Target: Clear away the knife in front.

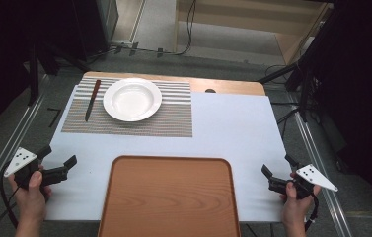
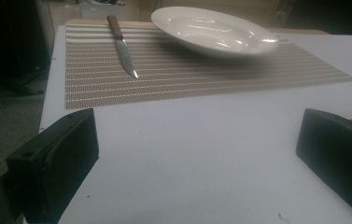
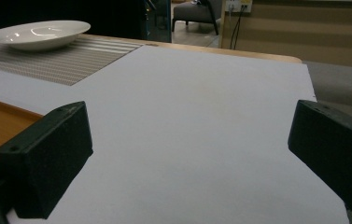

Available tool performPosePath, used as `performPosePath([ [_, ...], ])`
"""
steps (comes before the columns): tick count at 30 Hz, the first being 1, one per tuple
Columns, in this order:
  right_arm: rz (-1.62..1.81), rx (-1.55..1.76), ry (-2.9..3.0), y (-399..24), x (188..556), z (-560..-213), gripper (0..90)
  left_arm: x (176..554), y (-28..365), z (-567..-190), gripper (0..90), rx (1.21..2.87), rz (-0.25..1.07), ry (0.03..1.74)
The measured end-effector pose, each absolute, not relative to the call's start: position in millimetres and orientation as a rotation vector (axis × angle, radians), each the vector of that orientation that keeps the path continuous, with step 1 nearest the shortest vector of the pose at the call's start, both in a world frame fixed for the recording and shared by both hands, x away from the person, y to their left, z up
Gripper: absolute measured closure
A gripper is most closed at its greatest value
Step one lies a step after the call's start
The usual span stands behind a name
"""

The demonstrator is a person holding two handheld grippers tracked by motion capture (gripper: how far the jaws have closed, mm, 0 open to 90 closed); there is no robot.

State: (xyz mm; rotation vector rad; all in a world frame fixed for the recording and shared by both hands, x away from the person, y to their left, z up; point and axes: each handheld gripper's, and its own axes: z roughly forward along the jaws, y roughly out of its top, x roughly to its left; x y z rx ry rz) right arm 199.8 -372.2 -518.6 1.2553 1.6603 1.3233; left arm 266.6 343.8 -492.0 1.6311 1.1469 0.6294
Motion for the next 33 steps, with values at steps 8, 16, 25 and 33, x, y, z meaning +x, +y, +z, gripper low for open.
performPosePath([
  [8, 1.336, 1.253, 1.665, -372.4, 199.6, -519.1, 0.0, 267.9, 345.1, -489.4, 0.0, 1.644, 0.628, 1.153],
  [16, 1.333, 1.245, 1.657, -371.8, 198.7, -519.3, 0.0, 270.6, 339.0, -479.9, 0.0, 1.659, 0.637, 1.155],
  [25, 1.33, 1.243, 1.661, -371.0, 197.9, -519.3, 0.0, 281.2, 328.7, -460.4, 0.0, 1.637, 0.669, 1.148],
  [33, 1.327, 1.248, 1.662, -370.2, 197.6, -519.5, 0.0, 302.7, 318.8, -449.5, 0.0, 1.658, 0.672, 1.132],
])
